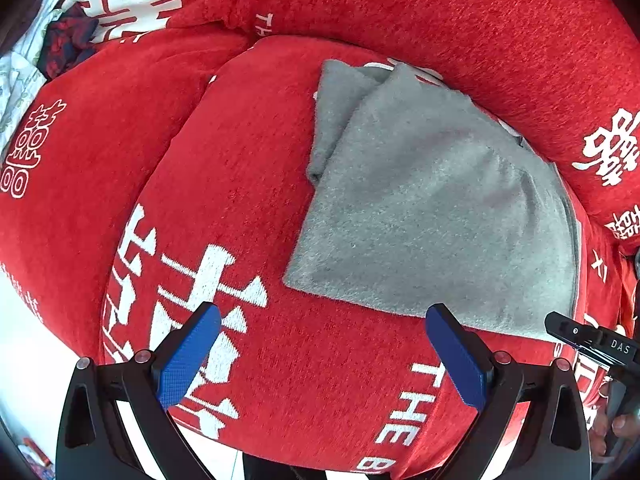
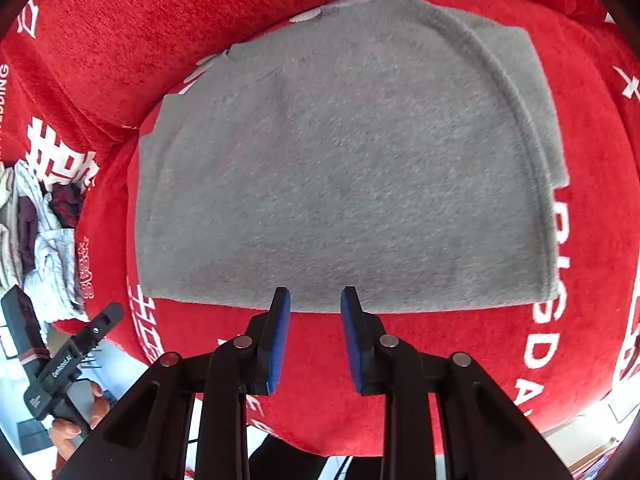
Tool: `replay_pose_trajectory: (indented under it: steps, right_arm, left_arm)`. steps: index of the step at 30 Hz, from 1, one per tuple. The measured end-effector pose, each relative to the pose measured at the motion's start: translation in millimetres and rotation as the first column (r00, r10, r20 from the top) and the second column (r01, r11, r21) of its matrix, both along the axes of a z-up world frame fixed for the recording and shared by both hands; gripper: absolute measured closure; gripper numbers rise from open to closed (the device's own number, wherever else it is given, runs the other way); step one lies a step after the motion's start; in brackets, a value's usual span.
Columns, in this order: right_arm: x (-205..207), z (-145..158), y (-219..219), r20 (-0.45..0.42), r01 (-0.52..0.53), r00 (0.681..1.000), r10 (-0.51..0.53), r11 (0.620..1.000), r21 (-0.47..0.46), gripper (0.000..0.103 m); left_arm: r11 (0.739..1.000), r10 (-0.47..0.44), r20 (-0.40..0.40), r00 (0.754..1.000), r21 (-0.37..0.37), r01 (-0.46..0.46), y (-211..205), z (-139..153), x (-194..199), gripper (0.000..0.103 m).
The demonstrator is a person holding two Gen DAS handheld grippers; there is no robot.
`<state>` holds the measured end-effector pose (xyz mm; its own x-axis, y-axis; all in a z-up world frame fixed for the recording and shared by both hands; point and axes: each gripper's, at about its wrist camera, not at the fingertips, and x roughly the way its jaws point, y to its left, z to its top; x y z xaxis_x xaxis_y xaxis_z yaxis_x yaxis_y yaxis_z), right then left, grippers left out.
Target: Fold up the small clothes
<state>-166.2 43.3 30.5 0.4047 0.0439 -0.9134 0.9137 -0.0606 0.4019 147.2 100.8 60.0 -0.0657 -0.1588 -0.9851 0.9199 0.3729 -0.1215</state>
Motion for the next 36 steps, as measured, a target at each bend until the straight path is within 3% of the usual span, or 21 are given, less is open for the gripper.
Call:
replay_pose_trajectory:
  steps: [3, 21, 26, 36]
  right_arm:
    - [5.0, -3.7, 0.5, 0.029, 0.008, 1.000, -0.008, 1.000, 0.013, 0.068]
    - [35.2, -9.8, 10.0, 0.194, 0.045, 0.980, -0.054, 0.998, 0.052, 0.068]
    - [38.6, -11.3, 18.6, 0.260, 0.080, 0.961, -0.093, 0.995, 0.060, 0.054]
    - [52.2, -24.4, 37.5, 0.312, 0.166, 0.929, -0.201, 0.977, 0.133, 0.054]
  left_arm:
    - [1.000, 0.003, 0.005, 1.000, 0.005, -0.003, 0.8, 1.7, 2.3, 0.000]
    - [1.000, -0.008, 0.013, 1.000, 0.027, 0.008, -0.7, -8.4, 20.0, 0.000]
    - [0.999, -0.041, 0.005, 0.999, 0.021, 0.041, -6.9, -9.3, 23.7, 0.000]
    - [0.996, -0.086, 0.005, 0.996, 0.035, 0.086, -18.9, -15.0, 43.0, 0.000]
